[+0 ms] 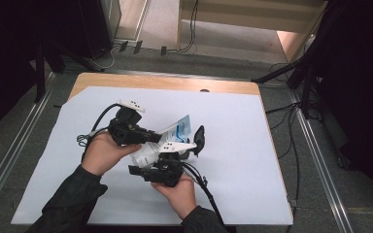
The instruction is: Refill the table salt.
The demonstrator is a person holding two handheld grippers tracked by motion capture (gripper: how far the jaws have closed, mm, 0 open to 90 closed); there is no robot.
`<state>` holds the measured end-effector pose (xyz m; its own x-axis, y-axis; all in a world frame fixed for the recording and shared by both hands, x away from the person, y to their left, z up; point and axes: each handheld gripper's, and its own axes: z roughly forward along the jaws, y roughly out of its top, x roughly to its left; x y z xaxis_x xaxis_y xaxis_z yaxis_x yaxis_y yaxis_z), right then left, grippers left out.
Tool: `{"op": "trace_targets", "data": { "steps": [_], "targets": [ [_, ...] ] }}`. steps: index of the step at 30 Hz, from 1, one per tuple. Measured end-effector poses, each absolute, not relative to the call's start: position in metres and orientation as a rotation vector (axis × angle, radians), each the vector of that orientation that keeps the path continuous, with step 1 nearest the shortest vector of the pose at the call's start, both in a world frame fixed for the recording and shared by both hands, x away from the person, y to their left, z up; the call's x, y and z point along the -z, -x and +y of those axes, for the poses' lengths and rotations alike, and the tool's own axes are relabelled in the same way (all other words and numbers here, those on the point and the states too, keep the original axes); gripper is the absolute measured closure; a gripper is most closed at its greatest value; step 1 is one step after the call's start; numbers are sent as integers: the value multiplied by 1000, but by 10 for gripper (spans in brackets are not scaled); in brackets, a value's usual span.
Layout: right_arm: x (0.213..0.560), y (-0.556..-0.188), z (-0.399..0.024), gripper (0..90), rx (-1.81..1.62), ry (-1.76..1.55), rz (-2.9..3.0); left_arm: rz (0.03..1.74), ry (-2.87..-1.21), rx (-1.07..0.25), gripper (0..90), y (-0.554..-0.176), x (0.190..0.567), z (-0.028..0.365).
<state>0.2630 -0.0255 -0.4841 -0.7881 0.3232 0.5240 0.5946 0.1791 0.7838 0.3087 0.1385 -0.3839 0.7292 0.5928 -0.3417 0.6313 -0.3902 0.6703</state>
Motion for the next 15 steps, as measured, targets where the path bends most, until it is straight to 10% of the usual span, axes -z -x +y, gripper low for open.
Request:
{"op": "trace_targets", "data": {
  "steps": [15],
  "targets": [
    [485,-263,-25,598,1646,880,-2208,921,-2100,59,867,-309,384,138]
  ]
}}
